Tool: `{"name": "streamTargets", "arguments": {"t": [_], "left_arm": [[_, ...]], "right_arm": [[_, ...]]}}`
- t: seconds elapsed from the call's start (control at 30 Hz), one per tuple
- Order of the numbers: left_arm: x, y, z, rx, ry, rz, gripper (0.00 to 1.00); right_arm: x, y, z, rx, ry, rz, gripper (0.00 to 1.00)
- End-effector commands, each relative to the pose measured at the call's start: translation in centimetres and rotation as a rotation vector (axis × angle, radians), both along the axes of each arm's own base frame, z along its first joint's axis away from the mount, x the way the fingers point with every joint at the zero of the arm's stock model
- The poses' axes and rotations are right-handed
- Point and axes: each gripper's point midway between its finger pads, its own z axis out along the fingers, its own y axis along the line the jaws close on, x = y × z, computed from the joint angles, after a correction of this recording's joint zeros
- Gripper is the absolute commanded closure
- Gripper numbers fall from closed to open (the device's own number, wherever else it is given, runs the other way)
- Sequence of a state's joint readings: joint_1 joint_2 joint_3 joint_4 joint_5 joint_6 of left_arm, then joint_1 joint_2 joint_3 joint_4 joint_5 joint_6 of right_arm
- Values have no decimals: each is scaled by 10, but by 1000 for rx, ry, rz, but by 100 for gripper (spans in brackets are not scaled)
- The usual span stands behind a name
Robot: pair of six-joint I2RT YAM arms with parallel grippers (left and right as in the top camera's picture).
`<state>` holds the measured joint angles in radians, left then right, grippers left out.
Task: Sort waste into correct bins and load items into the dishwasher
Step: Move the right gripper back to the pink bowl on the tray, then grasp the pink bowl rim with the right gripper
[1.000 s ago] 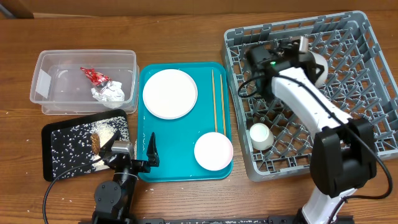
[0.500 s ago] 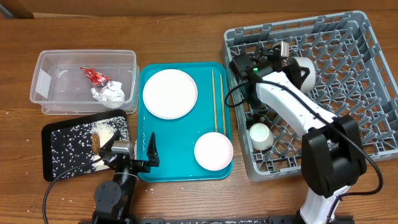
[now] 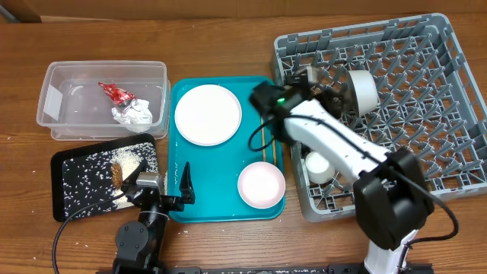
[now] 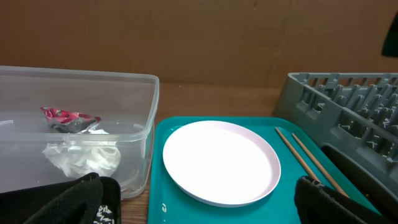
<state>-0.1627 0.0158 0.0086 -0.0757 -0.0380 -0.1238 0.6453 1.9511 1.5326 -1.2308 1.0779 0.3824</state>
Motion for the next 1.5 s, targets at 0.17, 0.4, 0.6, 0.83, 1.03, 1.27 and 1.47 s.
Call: {"name": "streamTargets", "arguments": {"t": [0.17, 0.4, 0.6, 0.83, 1.03, 1.27, 1.47], "left_arm": [[0, 1, 1, -9, -7, 1, 0], [0, 1, 1, -9, -7, 1, 0], [0, 1, 1, -9, -7, 1, 0], [0, 1, 1, -9, -7, 1, 0], [0, 1, 1, -9, -7, 1, 0], [0, 1, 1, -9, -7, 1, 0], [0, 1, 1, -9, -7, 1, 0]], "right_arm": [[-49, 133, -6, 715, 289, 163, 49], [-114, 175, -38, 880, 747, 436, 37], [-125, 160, -77, 767, 848, 578, 35], [-114, 140, -116, 666, 790, 599, 49], [-113, 141, -122, 672, 775, 602, 89], [-104, 148, -97, 713, 729, 533, 96], [-51, 114, -16, 603, 342, 245, 96]]}}
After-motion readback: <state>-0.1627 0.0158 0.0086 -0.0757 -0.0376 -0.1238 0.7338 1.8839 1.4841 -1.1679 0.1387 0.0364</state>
